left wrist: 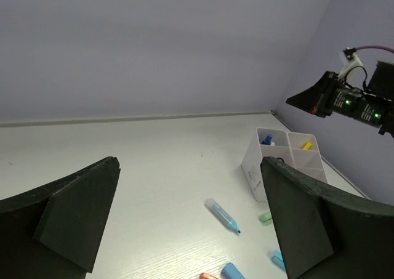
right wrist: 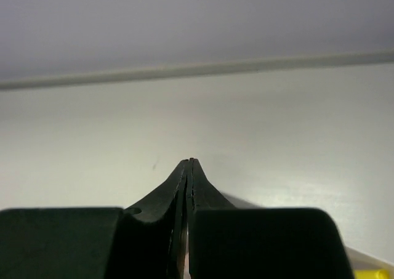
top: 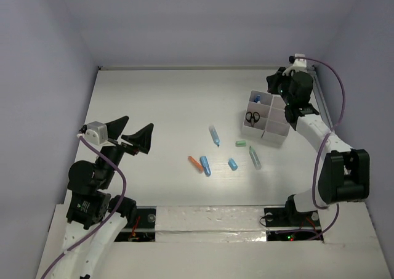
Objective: Sort the stationery into containers
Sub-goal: Pick up the pen from the storage box.
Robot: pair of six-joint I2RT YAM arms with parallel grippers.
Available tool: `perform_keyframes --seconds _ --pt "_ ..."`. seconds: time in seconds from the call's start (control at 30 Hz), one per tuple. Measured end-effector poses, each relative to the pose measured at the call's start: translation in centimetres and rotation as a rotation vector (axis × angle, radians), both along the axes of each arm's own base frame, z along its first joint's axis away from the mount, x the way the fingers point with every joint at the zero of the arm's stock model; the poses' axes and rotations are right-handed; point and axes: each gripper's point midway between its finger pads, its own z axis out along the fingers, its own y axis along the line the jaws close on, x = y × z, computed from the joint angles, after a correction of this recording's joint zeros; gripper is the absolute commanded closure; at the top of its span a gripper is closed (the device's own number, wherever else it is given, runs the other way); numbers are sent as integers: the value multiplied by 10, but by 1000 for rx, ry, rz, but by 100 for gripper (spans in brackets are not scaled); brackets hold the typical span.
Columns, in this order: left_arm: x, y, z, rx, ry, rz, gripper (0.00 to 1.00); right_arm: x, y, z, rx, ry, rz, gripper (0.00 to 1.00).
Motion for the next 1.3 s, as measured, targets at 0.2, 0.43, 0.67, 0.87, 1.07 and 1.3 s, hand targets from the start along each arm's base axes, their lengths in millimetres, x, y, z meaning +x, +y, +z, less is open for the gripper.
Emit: perform_keyframes --seconds 0.2,0.43,0.67,0.87,1.07,1.3 --pt "1 -2 -1 4 5 -9 1 -5 15 -44 -29 276 55 73" --pt "0 -3 -1 5 4 -13 1 -29 37 -77 -107 478 87 64" --pt "0 -3 -1 5 5 -14 1 -47 35 -93 -165 575 51 60" --pt "0 -3 -1 5 4 -14 1 -37 27 -93 -197 587 -1 60" --pt "-1 -4 -1 5 4 -22 1 -30 25 -104 -222 620 -23 60" --pt "-1 -4 -1 5 4 -22 1 -26 26 -114 -244 640 -36 60"
